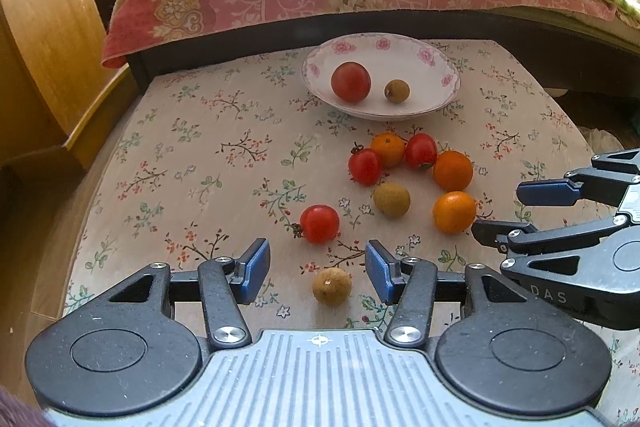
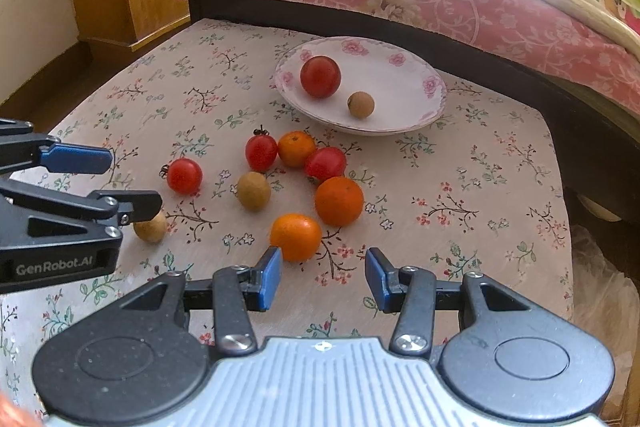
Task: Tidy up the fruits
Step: 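Close left tool on another brown fruit while right tool approaches an orange tomato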
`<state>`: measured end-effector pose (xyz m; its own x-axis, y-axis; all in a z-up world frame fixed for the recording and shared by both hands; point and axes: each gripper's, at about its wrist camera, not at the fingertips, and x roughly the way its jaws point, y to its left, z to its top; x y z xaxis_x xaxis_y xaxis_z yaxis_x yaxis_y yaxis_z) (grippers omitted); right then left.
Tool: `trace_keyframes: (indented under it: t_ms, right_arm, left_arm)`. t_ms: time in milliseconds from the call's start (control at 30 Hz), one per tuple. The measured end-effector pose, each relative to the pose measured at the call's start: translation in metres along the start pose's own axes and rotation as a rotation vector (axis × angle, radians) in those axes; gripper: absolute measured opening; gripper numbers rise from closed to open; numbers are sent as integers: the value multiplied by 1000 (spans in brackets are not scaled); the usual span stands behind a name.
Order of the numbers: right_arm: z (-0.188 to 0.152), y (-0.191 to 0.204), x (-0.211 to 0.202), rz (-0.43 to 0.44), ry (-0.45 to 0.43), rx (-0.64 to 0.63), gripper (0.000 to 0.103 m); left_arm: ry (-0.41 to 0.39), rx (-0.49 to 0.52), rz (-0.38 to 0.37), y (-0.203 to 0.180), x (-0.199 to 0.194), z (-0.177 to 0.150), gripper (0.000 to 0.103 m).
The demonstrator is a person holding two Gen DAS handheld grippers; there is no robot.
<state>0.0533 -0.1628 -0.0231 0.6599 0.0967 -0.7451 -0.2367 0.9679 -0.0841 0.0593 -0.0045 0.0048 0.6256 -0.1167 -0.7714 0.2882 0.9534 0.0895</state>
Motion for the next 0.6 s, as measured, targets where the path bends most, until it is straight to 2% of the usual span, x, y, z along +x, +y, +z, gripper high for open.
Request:
trace_keyframes:
  t_ms: [600]
  right_arm:
    - [-6,2,1,15,8,-5,49]
  left_arm:
    - [6,7,2,-1,1,-3,61]
